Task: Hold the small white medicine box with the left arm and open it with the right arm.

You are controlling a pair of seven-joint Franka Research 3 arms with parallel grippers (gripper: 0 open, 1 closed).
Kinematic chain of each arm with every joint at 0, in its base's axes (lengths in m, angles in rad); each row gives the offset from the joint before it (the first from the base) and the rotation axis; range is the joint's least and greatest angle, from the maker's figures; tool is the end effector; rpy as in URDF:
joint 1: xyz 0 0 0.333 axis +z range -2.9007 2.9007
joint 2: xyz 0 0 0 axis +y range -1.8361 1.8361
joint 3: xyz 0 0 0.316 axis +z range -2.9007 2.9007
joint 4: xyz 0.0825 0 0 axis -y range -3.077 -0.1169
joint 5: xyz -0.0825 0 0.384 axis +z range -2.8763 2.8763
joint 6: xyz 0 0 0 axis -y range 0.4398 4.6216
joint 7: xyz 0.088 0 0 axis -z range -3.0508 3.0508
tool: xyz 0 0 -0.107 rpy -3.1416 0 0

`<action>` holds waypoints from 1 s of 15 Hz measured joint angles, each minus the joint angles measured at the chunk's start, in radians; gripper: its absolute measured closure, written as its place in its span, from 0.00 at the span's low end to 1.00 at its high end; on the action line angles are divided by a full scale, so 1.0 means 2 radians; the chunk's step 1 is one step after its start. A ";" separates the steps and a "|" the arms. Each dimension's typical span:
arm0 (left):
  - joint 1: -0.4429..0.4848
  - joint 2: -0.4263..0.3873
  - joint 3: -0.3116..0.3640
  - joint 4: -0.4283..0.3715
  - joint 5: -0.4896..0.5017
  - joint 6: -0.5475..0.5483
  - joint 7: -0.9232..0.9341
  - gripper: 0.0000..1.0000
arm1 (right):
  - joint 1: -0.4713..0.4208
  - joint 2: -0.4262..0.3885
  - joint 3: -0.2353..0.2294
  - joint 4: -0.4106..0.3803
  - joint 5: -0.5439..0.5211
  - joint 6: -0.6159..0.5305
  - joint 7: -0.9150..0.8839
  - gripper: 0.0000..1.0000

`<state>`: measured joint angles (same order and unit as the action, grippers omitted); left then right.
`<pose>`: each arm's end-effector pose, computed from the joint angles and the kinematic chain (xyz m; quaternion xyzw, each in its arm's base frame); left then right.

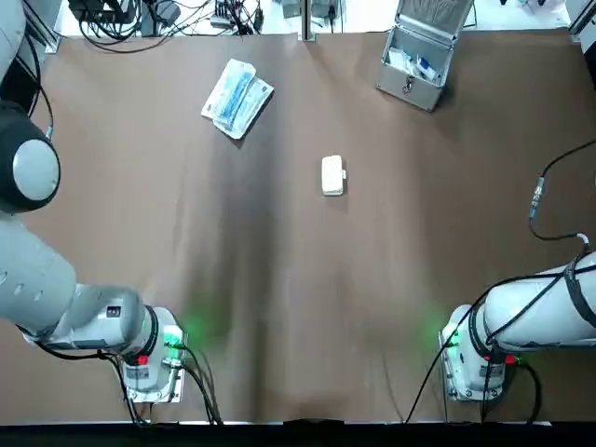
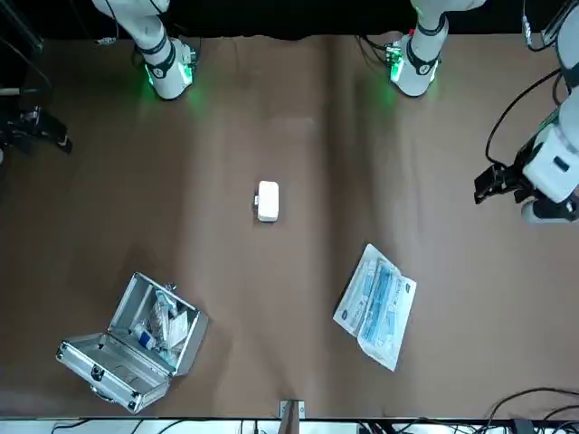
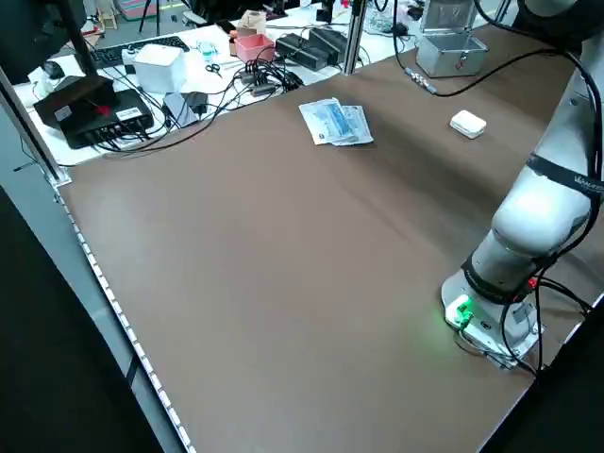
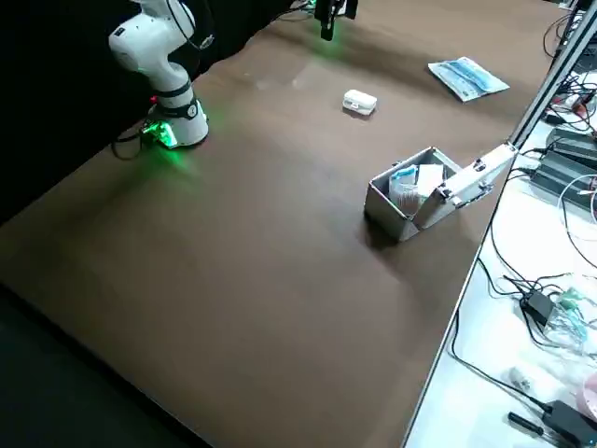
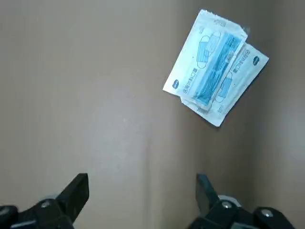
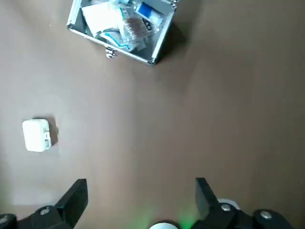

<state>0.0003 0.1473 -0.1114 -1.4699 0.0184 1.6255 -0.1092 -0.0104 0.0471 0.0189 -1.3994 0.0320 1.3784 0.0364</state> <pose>0.6011 -0.0602 0.5923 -1.0000 0.0008 -0.0047 0.0005 0.5486 0.0083 0.6616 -0.9992 0.0114 0.0344 0.0155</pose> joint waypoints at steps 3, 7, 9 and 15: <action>-0.001 0.024 -0.010 -0.001 0.000 0.000 0.002 0.01 | 0.017 0.007 0.001 -0.007 0.022 0.004 0.000 0.00; -0.001 0.040 -0.020 -0.001 0.000 0.001 0.002 0.01 | 0.018 0.028 0.000 -0.040 0.069 0.032 -0.001 0.01; -0.001 0.041 -0.020 -0.001 -0.003 0.001 0.002 0.01 | 0.028 0.035 0.001 -0.067 0.086 0.067 -0.002 0.01; -0.001 0.041 -0.026 0.007 -0.029 0.001 0.002 0.01 | 0.058 0.052 0.002 -0.149 0.129 0.131 -0.001 0.16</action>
<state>-0.0016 0.2301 -0.1642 -1.4559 -0.0389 1.6284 -0.1043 0.1064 0.1508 0.0225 -1.6975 0.2902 1.6407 0.0334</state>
